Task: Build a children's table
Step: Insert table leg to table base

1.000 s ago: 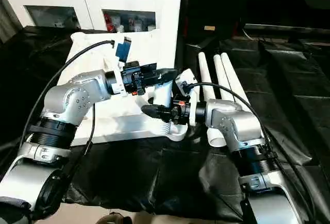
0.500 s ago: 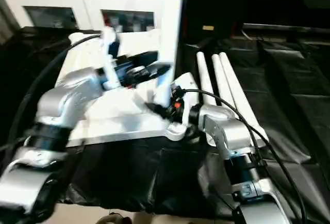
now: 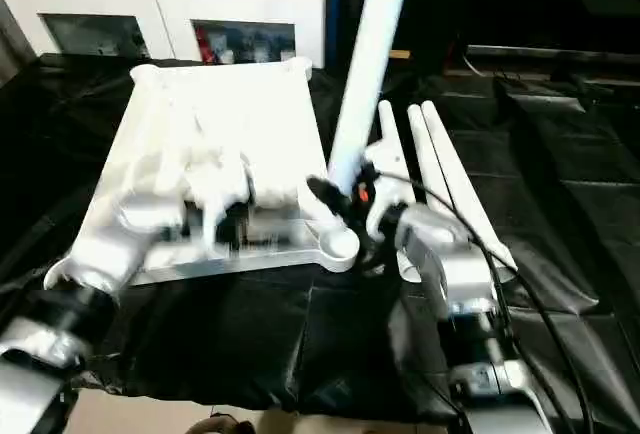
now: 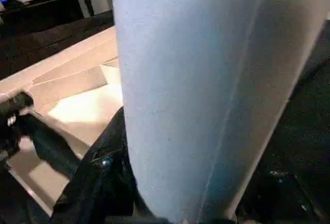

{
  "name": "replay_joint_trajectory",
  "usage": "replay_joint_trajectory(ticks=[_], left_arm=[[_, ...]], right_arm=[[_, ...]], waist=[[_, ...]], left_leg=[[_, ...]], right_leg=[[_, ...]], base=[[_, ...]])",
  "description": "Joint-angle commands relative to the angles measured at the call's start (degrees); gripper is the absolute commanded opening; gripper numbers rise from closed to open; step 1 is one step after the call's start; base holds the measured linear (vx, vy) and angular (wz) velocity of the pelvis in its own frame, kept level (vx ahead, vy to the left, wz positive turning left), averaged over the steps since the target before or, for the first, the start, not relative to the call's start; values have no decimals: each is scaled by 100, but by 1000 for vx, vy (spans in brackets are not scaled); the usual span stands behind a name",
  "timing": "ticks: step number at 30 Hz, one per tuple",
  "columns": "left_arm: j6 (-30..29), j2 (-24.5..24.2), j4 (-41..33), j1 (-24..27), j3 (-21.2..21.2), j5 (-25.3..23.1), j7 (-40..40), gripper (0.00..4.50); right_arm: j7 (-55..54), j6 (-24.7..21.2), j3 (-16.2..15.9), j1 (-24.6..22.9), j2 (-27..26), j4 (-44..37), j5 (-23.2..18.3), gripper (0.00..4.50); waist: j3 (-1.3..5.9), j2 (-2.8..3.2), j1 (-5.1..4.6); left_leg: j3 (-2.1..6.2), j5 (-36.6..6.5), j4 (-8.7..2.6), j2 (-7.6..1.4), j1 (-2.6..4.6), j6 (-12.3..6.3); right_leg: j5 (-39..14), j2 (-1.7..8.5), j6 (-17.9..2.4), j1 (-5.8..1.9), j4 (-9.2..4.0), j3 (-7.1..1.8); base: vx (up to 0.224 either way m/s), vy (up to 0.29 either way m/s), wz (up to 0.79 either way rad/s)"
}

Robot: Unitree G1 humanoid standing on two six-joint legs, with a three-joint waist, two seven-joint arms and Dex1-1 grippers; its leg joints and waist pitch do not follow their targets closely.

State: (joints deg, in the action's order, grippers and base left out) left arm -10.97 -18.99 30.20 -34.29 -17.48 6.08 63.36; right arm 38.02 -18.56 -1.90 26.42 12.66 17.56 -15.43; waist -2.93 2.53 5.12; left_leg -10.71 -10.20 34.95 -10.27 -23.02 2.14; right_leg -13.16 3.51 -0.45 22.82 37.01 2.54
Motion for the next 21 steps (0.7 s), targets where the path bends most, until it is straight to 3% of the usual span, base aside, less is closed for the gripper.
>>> replay_joint_trajectory(ticks=[1, 2, 7, 16, 21], left_arm=[[-14, -27, -19, -38, -30, -49, -19, 209], [208, -71, 177, -18, -125, -254, -104, 209], [472, -111, 478, -72, -181, -468, -249, 159], [602, -179, 683, -135, -164, -537, -139, 85], [716, -230, 790, -153, -217, -612, -7, 67]], right_arm=[[15, 46, 2, -20, 6, -207, 3, 191], [70, 49, -41, -69, 15, -267, 4, 191], [151, 79, -106, -108, 43, -291, 16, 191], [346, -1, -240, -186, 120, -353, 23, 191], [452, -50, -327, -219, 165, -358, 57, 191]], waist=[[425, 10, -2], [424, -11, -8], [431, -1, -6], [402, -14, -11], [393, -5, -10]], left_leg=[[142, -698, -375, -288, 160, -124], [143, -684, -375, -287, 155, -144], [147, -643, -367, -291, 159, -213], [143, -867, -388, -290, 162, -129], [150, -984, -408, -300, 170, -71]], right_leg=[[429, 474, -1405, -314, -404, -251], [431, 471, -1399, -322, -403, -253], [504, 472, -1388, -311, -402, -252], [-35, 487, -1359, -301, -454, -262], [-308, 485, -1316, -277, -478, -267]], base=[[0, 0, 0], [0, 0, 0], [0, 0, 0], [0, 0, 0], [0, 0, 0]])
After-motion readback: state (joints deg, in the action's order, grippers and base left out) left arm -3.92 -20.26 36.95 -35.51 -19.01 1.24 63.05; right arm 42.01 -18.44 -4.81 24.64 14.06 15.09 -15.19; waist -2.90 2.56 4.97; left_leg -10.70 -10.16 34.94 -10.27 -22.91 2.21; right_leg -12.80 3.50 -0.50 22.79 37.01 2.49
